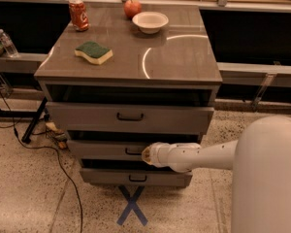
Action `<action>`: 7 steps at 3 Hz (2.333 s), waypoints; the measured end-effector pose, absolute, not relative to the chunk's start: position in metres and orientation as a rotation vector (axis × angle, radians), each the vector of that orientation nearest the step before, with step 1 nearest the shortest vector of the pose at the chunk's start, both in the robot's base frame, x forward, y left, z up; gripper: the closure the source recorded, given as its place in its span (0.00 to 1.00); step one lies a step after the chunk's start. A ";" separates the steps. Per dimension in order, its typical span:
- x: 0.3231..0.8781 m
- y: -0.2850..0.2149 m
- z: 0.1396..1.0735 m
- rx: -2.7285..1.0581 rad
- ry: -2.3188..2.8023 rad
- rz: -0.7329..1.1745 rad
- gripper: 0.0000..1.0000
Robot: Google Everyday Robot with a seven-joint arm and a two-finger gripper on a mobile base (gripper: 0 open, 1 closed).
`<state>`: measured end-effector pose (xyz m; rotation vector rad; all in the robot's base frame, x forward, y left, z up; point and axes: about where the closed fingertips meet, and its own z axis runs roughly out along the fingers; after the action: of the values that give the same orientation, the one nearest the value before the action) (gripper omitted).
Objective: Close middle drawer
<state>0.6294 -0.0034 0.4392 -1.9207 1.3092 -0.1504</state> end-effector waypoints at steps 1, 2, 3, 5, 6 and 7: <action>0.629 -0.003 0.439 -1.921 1.309 -0.151 1.00; 0.629 -0.003 0.439 -1.921 1.309 -0.151 1.00; 0.629 -0.003 0.439 -1.921 1.310 -0.151 1.00; 0.628 -0.003 0.439 -1.921 1.310 -0.151 0.74; 0.628 -0.003 0.439 -1.921 1.310 -0.151 0.50; 0.627 -0.004 0.438 -1.926 1.313 -0.152 0.21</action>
Offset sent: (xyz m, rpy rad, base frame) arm -0.0155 -0.1549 0.1029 -0.2773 0.0599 -0.2551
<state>0.6274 -0.0042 0.4384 -1.9257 1.3133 -0.1523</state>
